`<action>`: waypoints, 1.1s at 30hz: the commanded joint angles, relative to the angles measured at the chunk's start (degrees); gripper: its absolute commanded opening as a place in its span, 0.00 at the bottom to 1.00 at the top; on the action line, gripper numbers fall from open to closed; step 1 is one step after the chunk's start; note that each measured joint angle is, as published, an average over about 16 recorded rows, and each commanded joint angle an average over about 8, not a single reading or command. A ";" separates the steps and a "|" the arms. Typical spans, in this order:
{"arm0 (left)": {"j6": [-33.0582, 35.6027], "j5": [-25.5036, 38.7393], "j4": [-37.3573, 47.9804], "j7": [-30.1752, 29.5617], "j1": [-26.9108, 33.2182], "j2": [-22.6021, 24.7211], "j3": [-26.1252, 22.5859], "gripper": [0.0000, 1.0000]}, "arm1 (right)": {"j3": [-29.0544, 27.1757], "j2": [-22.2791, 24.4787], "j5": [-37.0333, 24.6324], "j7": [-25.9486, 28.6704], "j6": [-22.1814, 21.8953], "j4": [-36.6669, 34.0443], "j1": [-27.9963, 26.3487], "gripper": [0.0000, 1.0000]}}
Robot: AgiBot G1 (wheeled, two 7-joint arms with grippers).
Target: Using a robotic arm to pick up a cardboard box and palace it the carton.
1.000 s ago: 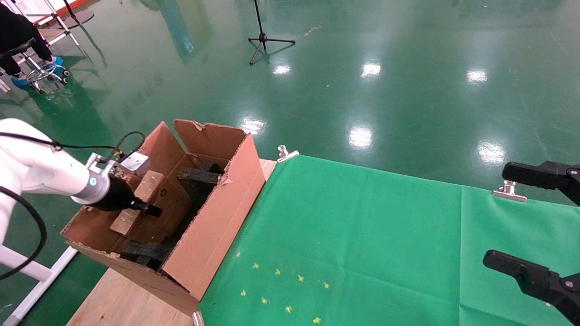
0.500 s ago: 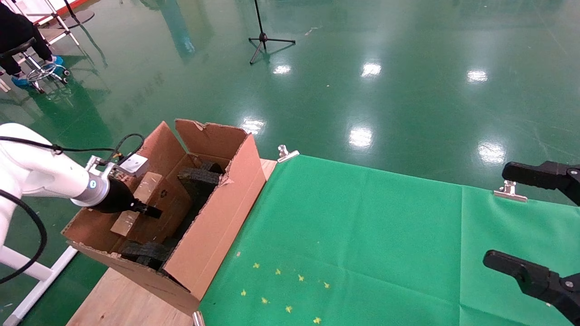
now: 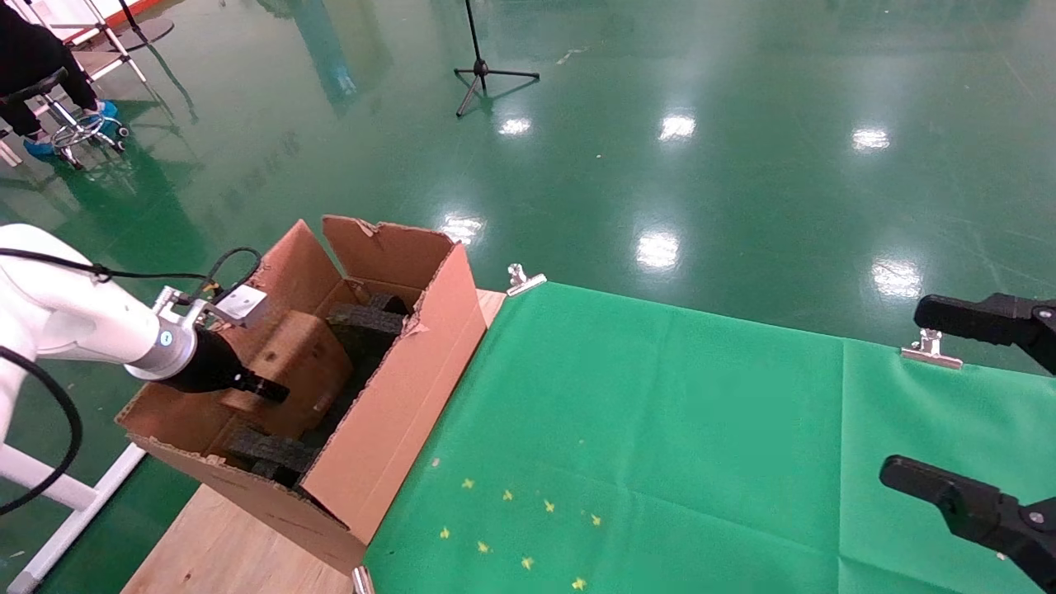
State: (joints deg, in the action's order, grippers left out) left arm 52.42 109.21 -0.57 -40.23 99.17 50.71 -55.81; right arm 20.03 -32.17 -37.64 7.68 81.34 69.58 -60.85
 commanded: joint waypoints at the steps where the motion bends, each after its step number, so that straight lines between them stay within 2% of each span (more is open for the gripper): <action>1: -0.23 0.11 0.13 -0.19 0.03 0.10 -0.06 1.00 | 0.00 0.00 0.00 0.00 0.00 0.00 0.00 1.00; 5: 2.48 -2.21 -2.83 2.86 2.72 -1.94 1.52 1.00 | 0.00 0.00 0.00 0.00 0.00 0.00 0.00 1.00; 10: 8.98 -6.67 -9.23 7.51 7.16 -6.29 4.44 1.00 | 0.00 0.00 0.00 0.00 0.00 0.00 0.00 1.00; 15: 14.39 -9.23 -15.81 8.63 9.68 -9.46 5.99 1.00 | 0.00 0.00 0.00 0.00 0.00 0.00 0.00 1.00; 22: 18.02 -9.59 -21.96 7.97 10.55 -11.01 5.96 1.00 | 0.00 0.01 0.00 0.00 -0.02 -0.02 0.01 1.00; 33: 18.58 -12.30 -24.18 9.10 8.11 -11.18 7.55 1.00 | 0.00 0.01 0.00 0.00 -0.02 -0.02 0.01 1.00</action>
State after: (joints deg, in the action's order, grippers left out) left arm 71.13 96.29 -25.23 -30.91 106.75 39.50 -47.90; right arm 20.03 -32.16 -37.64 7.68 81.33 69.56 -60.84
